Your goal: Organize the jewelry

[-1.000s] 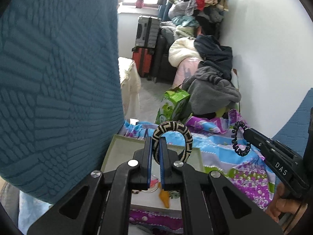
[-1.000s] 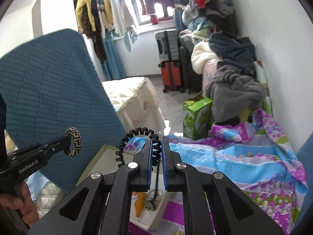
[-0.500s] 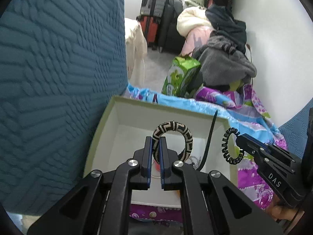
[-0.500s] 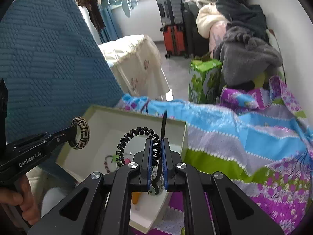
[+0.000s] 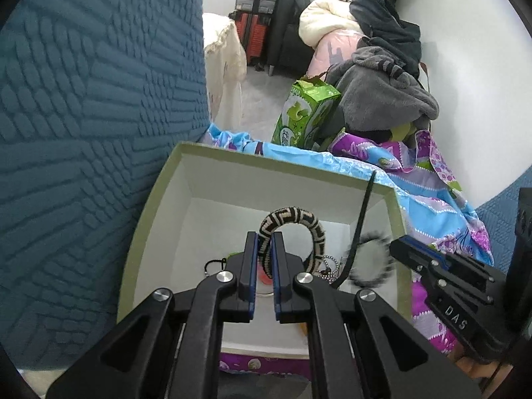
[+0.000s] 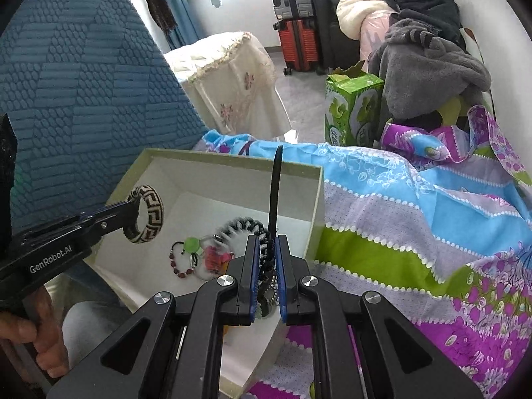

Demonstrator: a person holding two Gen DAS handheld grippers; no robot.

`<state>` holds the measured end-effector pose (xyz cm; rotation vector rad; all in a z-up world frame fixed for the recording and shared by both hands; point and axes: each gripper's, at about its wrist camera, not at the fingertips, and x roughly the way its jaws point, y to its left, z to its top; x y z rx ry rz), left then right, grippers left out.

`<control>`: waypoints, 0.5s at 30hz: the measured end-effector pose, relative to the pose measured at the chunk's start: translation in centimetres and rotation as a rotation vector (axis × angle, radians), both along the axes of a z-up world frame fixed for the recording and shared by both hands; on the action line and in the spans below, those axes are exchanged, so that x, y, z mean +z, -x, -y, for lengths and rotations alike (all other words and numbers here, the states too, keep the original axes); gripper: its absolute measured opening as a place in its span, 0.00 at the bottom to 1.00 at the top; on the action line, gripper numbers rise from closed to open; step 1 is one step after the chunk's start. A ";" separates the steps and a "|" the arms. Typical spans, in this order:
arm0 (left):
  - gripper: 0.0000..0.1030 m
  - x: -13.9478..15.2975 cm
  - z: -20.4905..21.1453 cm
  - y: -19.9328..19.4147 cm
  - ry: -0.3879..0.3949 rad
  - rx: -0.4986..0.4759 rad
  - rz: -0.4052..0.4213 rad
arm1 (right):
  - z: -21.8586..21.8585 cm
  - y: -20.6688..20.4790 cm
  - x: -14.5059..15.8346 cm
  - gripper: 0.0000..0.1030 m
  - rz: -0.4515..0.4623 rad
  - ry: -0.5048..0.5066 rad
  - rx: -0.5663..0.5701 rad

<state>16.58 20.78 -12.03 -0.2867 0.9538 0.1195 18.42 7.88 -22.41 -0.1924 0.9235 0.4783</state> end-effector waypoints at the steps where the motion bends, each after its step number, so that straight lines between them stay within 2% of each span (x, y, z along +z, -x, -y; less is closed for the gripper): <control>1: 0.17 0.6 0.2 0.1 -0.001 -0.014 0.004 | 0.0 0.0 0.4 0.10 0.007 -0.002 -0.002; 2: 0.32 1.0 0.5 0.1 -0.007 -0.018 0.011 | 0.2 0.1 0.9 0.14 0.018 -0.005 -0.004; 3: 0.41 1.5 0.6 0.3 -0.020 -0.014 0.021 | 0.3 0.1 1.2 0.21 0.022 -0.007 -0.006; 4: 0.54 2.6 0.9 0.8 -0.045 0.000 0.042 | 0.4 0.2 1.8 0.22 0.030 -0.014 -0.007; 10: 0.55 7.7 1.9 2.3 -0.077 -0.007 0.135 | 2.0 1.1 6.4 0.22 0.103 -0.049 -0.008; 15: 0.55 12.6 3.5 4.7 -0.098 -0.020 0.239 | 3.8 3.2 12.3 0.22 0.207 -0.102 0.006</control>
